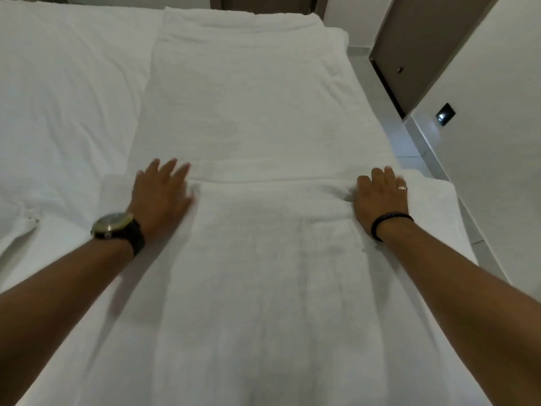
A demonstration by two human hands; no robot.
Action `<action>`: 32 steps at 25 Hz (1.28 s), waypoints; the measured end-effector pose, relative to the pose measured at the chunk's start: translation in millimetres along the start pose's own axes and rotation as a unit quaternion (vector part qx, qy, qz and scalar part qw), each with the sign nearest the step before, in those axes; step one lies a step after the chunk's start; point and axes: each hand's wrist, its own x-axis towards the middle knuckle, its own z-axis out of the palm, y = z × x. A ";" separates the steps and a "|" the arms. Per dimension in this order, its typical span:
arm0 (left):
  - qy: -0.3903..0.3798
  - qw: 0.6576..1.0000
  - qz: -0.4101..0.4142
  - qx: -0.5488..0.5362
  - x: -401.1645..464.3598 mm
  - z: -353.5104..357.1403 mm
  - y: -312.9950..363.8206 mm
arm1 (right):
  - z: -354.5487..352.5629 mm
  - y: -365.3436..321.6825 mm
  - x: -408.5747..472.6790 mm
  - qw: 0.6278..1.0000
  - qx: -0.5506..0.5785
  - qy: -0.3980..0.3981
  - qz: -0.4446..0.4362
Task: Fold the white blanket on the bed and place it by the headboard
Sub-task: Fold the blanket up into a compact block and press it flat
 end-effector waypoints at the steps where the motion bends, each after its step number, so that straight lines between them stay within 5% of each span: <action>1: -0.007 1.000 0.024 0.002 -18.6 3.9 22.1 | -1.4 -12.6 -7.4 0.998 0.067 -0.002 0.004; 3: -0.067 0.994 0.081 -0.004 -45.4 16.4 69.6 | 9.4 -39.0 -26.6 0.988 0.124 -0.006 -0.090; 5: -0.133 0.986 0.093 0.031 -53.9 35.4 87.8 | 24.8 -22.4 -39.0 0.982 0.066 -0.058 -0.168; 9: -0.172 0.975 -0.085 0.107 -52.6 38.7 20.5 | 41.4 60.2 -24.5 0.996 -0.005 -0.062 -0.062; 15: -0.188 0.962 -0.174 0.091 -95.6 10.4 32.7 | 19.8 50.6 -69.5 0.989 0.074 -0.095 0.090; 20: -0.185 0.981 -0.050 0.031 -208.2 6.6 76.0 | 27.3 -46.7 -207.9 0.968 0.135 -0.105 -0.181; 24: -0.220 0.957 -0.165 0.095 -304.6 -27.1 -15.8 | 53.2 68.3 -252.2 0.990 0.050 -0.016 -0.131; 26: -0.210 0.953 -0.204 0.075 -312.5 -36.1 -10.2 | 51.3 97.2 -266.3 0.993 0.034 -0.019 -0.111; 29: -0.166 0.981 -0.095 0.028 -296.6 -22.8 65.6 | 41.1 34.0 -291.5 0.990 0.096 -0.005 -0.099; 32: -0.148 0.986 0.068 0.024 -289.9 5.7 134.8 | 49.9 -43.0 -333.6 0.967 0.098 0.034 -0.233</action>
